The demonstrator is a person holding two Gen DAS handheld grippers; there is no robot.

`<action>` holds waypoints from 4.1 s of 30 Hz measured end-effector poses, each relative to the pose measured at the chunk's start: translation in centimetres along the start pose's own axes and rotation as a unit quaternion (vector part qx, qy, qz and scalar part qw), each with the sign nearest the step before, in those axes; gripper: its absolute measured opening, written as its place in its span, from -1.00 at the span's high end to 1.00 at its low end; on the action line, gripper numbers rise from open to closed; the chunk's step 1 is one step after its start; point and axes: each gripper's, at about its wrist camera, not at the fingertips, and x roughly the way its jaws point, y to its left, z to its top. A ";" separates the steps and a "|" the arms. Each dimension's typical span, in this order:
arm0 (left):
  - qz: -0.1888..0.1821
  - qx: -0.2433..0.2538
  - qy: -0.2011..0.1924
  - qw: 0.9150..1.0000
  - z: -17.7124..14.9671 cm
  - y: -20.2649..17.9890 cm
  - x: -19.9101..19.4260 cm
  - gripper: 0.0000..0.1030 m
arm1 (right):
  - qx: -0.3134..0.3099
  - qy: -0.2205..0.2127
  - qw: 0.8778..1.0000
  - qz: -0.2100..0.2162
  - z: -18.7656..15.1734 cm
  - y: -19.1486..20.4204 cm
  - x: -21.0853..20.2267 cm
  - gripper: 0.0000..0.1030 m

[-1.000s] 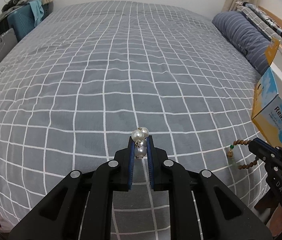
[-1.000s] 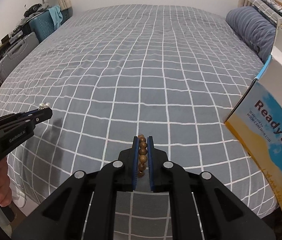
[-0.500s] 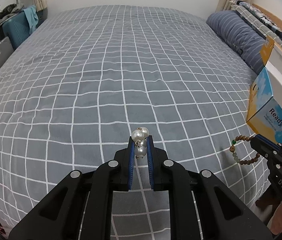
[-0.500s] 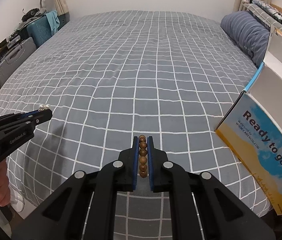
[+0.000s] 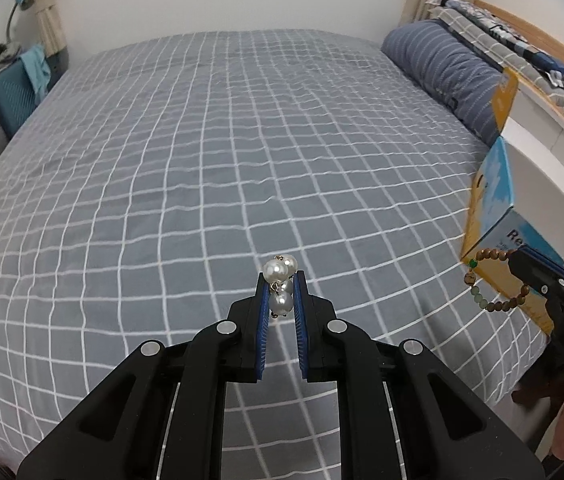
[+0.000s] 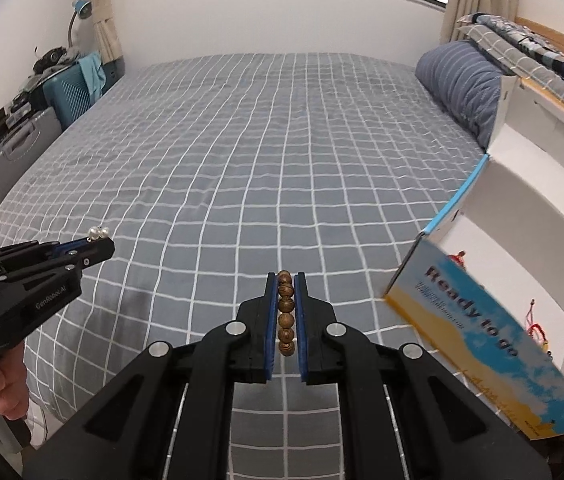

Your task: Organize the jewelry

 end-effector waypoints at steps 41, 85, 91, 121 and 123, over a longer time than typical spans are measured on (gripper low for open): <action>-0.225 0.236 0.007 0.945 6.8 -29.3 4.7 0.78 | 0.252 -0.028 0.942 -0.220 -3.1 -25.0 -5.1 0.86; -0.202 0.249 -0.046 0.946 -0.4 -24.2 2.5 -0.89 | 0.292 -0.051 0.912 -0.285 -13.7 -18.5 -9.7 -0.85; -0.197 0.264 -0.047 0.943 -1.3 -24.5 2.6 -0.89 | 0.288 -0.045 0.914 -0.281 -14.0 -17.6 -9.3 -0.85; -0.194 0.256 -0.022 0.947 -0.9 -25.0 3.2 -0.89 | 0.296 -0.037 0.913 -0.277 -13.4 -18.3 -9.5 -0.85; -0.194 0.256 -0.022 0.947 -0.9 -25.0 3.3 -0.89 | 0.298 -0.036 0.914 -0.275 -13.5 -18.4 -9.4 -0.85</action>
